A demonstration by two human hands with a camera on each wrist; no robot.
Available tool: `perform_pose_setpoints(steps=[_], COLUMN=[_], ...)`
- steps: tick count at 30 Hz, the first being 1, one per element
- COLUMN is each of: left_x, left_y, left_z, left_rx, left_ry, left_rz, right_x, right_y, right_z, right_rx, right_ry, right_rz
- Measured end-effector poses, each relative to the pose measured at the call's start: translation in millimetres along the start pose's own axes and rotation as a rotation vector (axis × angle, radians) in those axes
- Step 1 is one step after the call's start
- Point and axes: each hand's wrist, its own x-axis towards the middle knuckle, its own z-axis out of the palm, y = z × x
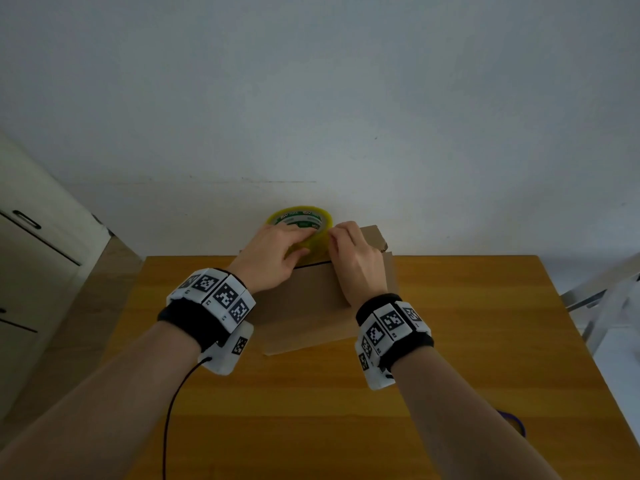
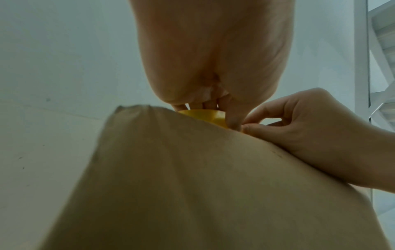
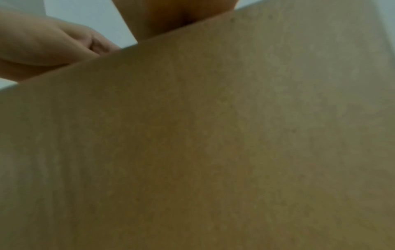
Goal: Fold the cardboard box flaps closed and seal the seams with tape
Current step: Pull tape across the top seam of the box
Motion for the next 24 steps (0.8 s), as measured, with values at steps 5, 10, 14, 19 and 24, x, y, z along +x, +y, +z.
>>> perform_pose_setpoints(steps=[5, 10, 14, 19, 24], left_x=[-0.1, -1.0, -1.3, -0.8, 2.8], left_y=[2.4, 2.1, 1.7, 1.9, -0.9], left_z=[1.0, 0.1, -0.3, -1.5, -7.0], left_rx=[-0.006, -0.004, -0.014, -0.032, -0.031], left_ry=[-0.01, -0.011, -0.015, -0.011, -0.005], left_rz=[-0.003, 0.002, 0.001, -0.004, -0.036], right_x=[3.5, 4.6, 4.1, 4.8, -0.5], right_y=[-4.2, -4.0, -2.6, 1.2, 3.6], right_z=[2.1, 3.1, 2.9, 1.3, -0.9], right_rx=[-0.066, -0.029, 0.027, 0.114, 0.243], right_ry=[0.057, 0.067, 0.036, -0.008, -0.129], right_rz=[0.017, 0.025, 0.03, 0.048, 0.125])
